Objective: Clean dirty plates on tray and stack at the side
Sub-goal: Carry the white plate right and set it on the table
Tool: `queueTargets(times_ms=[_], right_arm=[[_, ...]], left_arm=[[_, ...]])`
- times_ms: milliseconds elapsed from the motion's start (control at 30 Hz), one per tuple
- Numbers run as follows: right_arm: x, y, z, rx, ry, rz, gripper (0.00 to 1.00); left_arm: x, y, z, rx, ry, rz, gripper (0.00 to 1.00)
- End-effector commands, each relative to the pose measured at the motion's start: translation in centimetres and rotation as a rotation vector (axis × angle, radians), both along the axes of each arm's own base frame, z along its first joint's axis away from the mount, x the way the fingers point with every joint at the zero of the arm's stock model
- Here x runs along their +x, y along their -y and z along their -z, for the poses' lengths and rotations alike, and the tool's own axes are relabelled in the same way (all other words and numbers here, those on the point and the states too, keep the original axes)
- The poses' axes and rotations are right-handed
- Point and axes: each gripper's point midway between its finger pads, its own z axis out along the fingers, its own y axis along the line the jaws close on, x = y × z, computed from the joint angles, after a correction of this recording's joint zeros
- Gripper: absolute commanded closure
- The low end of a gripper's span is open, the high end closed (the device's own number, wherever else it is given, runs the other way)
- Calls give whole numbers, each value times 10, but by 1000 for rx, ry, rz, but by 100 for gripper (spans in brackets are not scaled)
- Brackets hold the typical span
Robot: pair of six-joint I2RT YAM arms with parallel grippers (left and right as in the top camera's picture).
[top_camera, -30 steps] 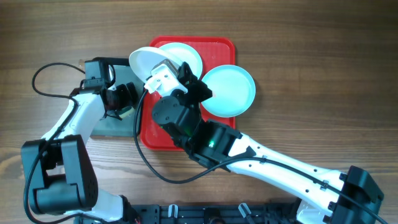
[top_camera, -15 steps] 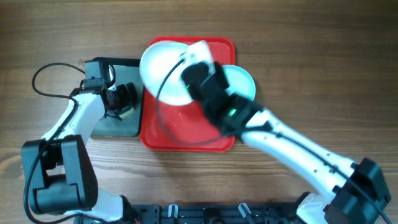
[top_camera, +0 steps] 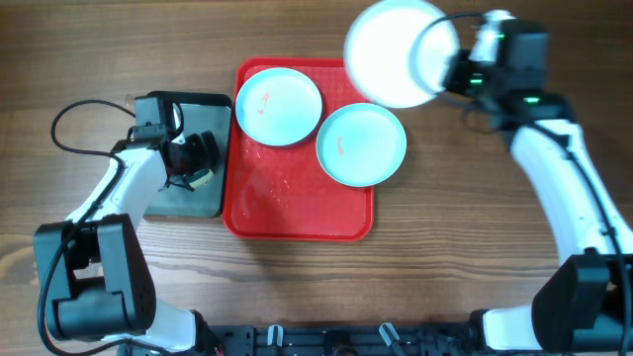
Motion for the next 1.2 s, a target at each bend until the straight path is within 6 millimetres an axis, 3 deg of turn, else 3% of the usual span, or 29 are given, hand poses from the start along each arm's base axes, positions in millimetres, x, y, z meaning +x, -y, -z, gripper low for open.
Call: queueTargets(times_ms=[0, 133, 267, 400, 500, 600, 900, 1167], right_arm=[[-3, 51, 4, 46, -35, 107, 96], [-15, 106, 27, -7, -117, 260, 96], [-22, 129, 61, -48, -213, 304, 96], [-23, 129, 98, -51, -300, 289, 96], [-25, 119, 138, -11, -388, 249, 96], [-26, 111, 154, 5, -419, 185, 96], [-38, 91, 184, 24, -510, 83, 96], [-43, 77, 187, 8, -535, 31, 96]], left_arm=[[-3, -3, 4, 12, -13, -6, 0], [-3, -3, 4, 12, -13, -6, 0], [-3, -3, 4, 12, -13, -7, 0], [-3, -3, 4, 12, -13, -7, 0], [-3, -3, 4, 12, -13, -7, 0], [-3, -3, 4, 12, -13, -7, 0], [-3, -3, 4, 12, -13, -6, 0], [-3, -3, 4, 12, -13, -6, 0]])
